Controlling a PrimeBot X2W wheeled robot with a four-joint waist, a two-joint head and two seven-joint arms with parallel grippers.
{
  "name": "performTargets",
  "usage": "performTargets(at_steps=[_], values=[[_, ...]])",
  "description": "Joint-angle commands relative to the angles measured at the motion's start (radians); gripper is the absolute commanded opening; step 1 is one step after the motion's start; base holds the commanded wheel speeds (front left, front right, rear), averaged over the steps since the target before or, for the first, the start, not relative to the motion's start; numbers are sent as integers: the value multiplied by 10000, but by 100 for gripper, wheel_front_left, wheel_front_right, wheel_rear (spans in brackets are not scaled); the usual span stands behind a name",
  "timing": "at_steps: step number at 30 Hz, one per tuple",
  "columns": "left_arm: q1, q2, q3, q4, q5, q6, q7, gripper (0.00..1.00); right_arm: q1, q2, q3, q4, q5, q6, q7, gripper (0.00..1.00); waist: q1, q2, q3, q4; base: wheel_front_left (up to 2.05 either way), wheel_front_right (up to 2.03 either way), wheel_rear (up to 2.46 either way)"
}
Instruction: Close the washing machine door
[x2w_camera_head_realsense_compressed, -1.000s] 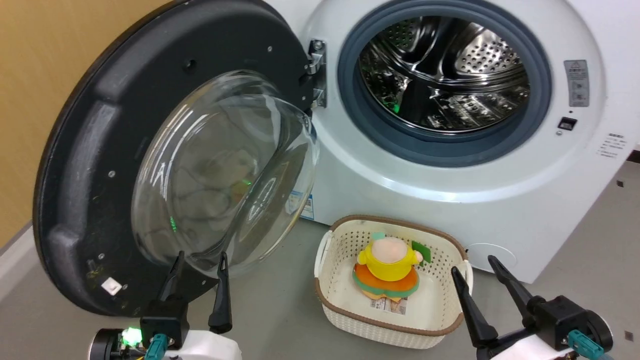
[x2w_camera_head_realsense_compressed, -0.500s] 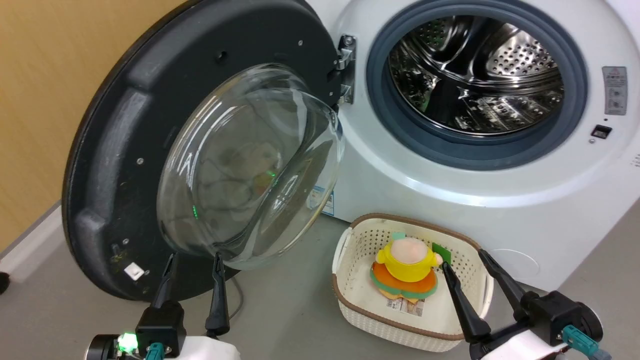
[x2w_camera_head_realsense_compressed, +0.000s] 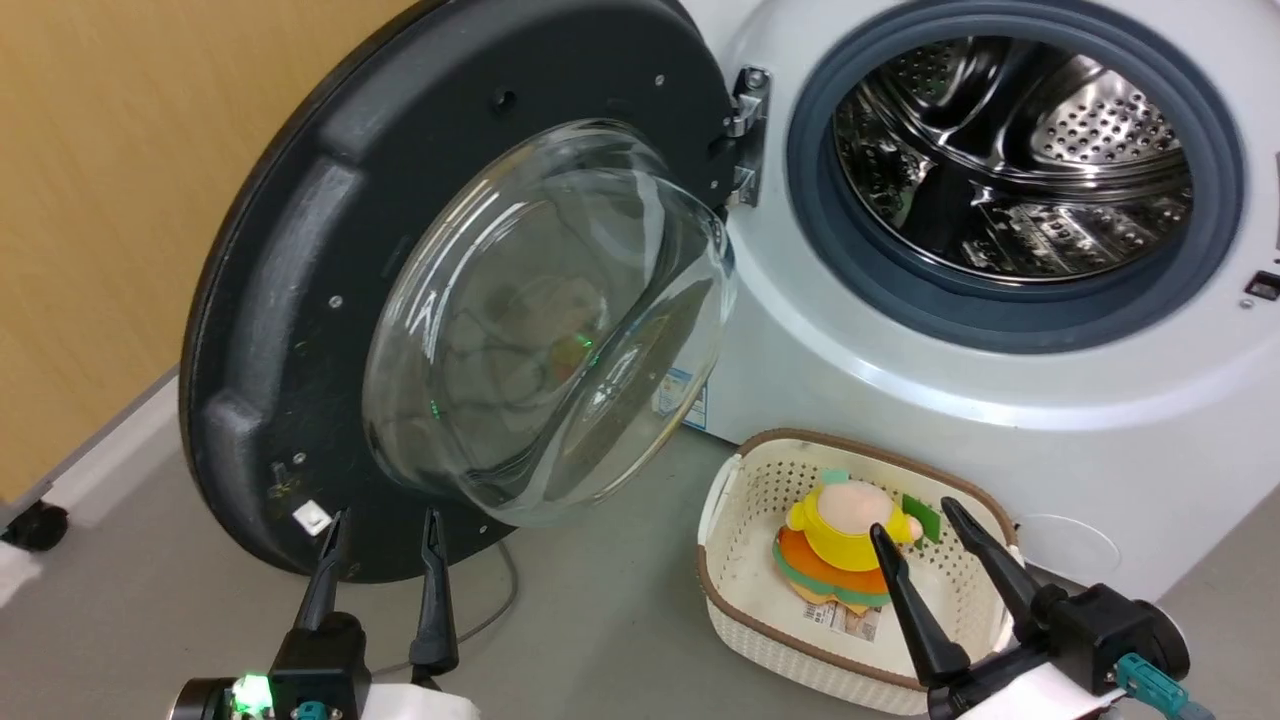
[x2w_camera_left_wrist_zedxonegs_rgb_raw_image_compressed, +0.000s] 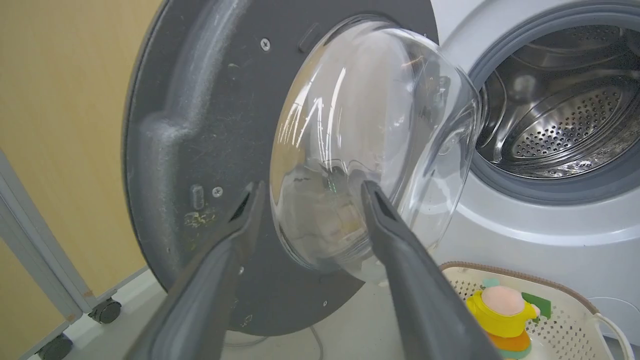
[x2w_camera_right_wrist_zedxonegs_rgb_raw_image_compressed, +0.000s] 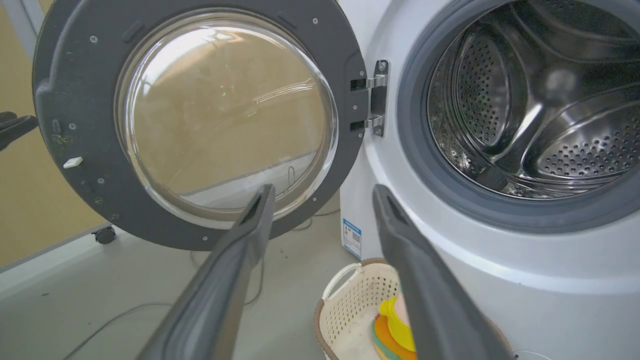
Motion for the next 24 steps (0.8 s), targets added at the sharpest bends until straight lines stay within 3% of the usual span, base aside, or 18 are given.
performTargets(at_steps=[1, 24], values=[[175, 56, -52, -57, -81, 96, -109, 100, -158, -88, 85, 63, 160, 6, -110, 100, -1, 0, 0, 92, 0, 0, 0], [397, 46, -269, -270, -117, 493, -589, 100, -229, -328, 685, 208, 606, 8, -590, 100, -1, 0, 64, 1089, 0, 0, 0]])
